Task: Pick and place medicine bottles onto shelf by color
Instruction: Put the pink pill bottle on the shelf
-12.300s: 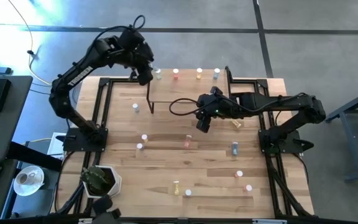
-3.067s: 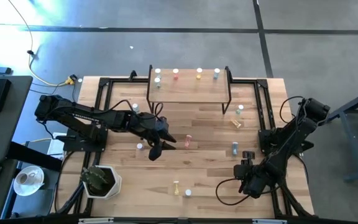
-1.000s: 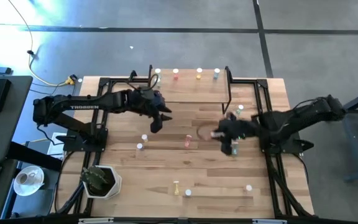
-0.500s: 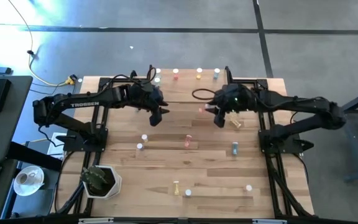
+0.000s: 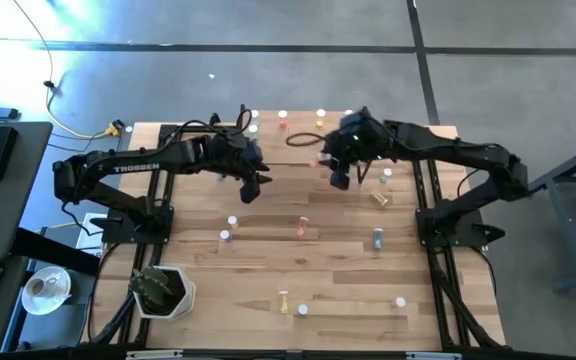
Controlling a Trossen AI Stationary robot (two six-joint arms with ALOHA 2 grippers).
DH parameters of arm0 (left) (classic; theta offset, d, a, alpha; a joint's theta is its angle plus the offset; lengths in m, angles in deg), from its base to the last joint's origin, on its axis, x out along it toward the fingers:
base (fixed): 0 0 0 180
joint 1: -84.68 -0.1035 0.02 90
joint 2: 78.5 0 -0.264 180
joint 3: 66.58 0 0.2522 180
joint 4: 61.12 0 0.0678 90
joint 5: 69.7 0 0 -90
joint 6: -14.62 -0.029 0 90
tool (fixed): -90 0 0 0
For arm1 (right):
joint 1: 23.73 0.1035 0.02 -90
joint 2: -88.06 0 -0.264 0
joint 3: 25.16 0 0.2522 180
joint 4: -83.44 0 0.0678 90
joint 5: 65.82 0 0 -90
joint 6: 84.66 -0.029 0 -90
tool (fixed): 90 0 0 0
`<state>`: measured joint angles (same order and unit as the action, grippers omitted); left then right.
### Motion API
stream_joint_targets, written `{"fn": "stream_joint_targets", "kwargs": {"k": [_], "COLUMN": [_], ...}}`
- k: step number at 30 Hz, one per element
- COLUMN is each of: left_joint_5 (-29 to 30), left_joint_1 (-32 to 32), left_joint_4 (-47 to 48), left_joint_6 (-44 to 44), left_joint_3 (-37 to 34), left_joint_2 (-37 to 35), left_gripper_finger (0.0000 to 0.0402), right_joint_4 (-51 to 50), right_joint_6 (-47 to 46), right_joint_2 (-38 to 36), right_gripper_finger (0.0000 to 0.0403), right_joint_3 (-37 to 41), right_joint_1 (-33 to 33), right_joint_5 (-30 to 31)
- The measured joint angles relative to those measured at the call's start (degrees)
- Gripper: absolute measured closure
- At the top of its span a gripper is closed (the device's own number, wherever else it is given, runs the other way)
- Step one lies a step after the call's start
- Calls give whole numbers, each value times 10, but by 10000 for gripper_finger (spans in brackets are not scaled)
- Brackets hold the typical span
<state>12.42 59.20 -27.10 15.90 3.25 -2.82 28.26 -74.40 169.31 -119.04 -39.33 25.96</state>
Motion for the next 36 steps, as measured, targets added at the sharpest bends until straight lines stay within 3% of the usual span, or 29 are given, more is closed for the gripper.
{"fn": "stream_joint_targets", "kwargs": {"k": [8, 22, 33, 36], "left_joint_5": [2, 24, 42, 42], "left_joint_1": [-13, -10, -10, -10], "left_joint_4": [99, 182, 203, 203], "left_joint_6": [0, -20, -17, -15], "left_joint_3": [16, 16, 16, 16], "left_joint_2": [1, 1, 1, 1], "left_gripper_finger": [245, 245, 245, 245], "right_joint_4": [-101, -288, -242, -225], "right_joint_6": [59, 113, 143, 143], "right_joint_2": [129, 378, 400, 400], "right_gripper_finger": [289, 289, 289, 289], "right_joint_3": [-199, -547, -507, -507], "right_joint_1": [-45, -113, -112, -113], "right_joint_5": [1, -18, -47, -83]}}
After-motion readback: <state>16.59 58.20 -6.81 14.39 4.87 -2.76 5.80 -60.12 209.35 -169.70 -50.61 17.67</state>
